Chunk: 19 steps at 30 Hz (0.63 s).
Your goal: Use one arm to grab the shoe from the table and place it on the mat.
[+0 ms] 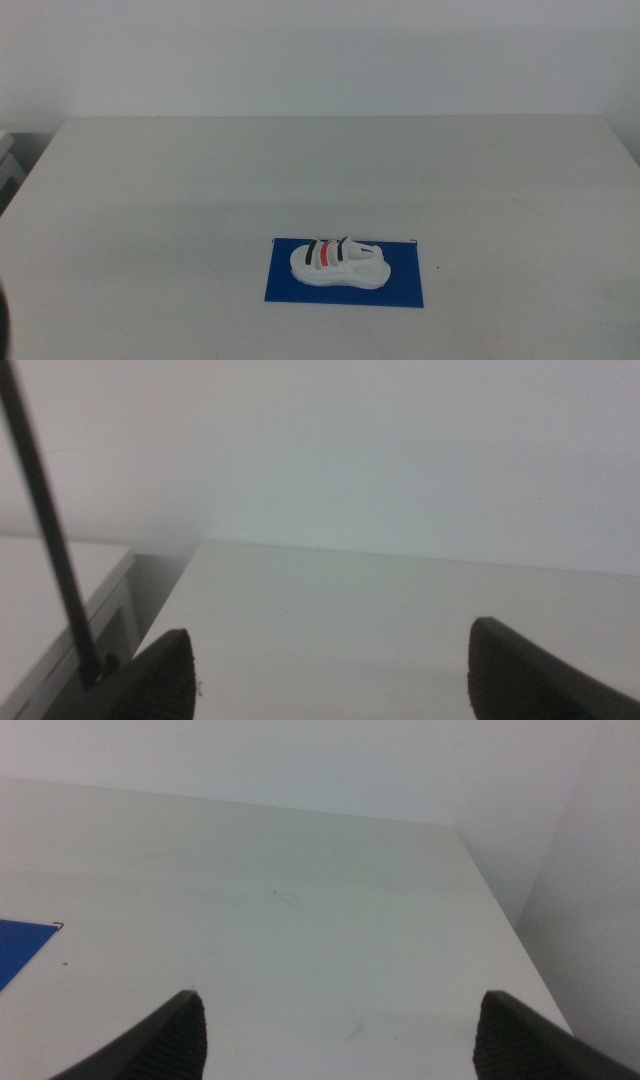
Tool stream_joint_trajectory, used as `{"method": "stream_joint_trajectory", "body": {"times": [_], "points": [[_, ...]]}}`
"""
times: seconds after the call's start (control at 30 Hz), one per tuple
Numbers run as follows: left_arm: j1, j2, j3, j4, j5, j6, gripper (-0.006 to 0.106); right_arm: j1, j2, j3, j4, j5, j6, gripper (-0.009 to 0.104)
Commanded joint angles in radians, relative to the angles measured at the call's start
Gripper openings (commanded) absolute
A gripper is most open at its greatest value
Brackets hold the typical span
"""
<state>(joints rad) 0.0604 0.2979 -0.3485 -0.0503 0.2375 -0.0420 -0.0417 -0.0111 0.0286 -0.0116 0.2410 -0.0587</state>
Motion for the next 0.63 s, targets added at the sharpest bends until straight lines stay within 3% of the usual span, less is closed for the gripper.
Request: {"method": "stream_joint_trajectory", "body": {"times": [0.0, 0.2, 0.6], "points": [[0.021, -0.119, 0.082, -0.038, -0.105, 0.016, 0.094, -0.002, 0.004, 0.005, -0.008, -0.073, -0.01, 0.078], [0.022, -0.323, 0.262, 0.002, -0.069, 0.016, 0.094, -0.002, 0.004, 0.005, -0.008, -0.073, -0.01, 0.078], [0.022, -0.319, 0.385, 0.041, -0.068, 0.016, 0.094, -0.002, 0.004, 0.005, -0.008, -0.073, -0.01, 0.078]]}}
